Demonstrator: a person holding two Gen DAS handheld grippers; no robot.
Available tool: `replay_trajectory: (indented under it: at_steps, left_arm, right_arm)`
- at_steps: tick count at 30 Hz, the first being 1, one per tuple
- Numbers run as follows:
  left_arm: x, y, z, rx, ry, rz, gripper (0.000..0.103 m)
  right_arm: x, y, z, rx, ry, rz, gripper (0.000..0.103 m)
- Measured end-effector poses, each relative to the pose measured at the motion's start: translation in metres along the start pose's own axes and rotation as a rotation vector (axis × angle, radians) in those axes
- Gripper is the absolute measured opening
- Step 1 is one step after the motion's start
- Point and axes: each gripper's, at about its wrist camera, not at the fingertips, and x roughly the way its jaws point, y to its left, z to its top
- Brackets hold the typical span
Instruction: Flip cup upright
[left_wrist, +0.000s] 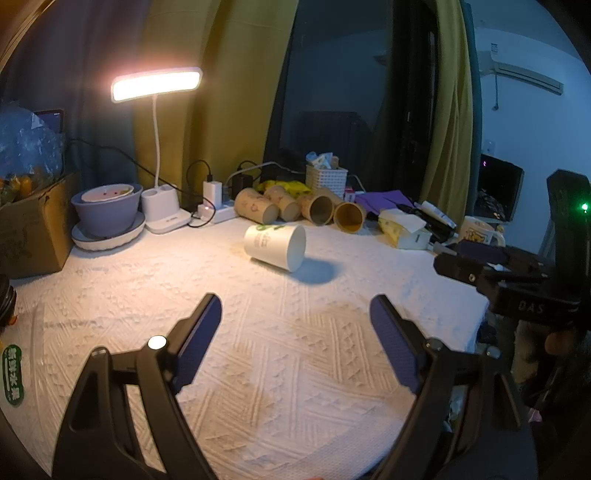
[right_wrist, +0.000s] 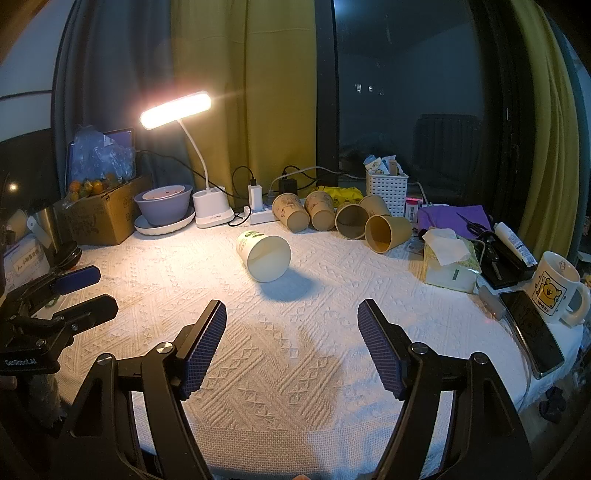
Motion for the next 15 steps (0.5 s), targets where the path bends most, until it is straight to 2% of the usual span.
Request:
replay_trajectory:
  at_steps: [15]
  left_arm:
    - [-0.0020, -0.0013, 0.0012, 0.008, -0.001, -0.010, 0.084]
  right_arm:
    - [0.0001, -0.0025, 0.0016, 0.000, -0.001, 0.000, 0.076]
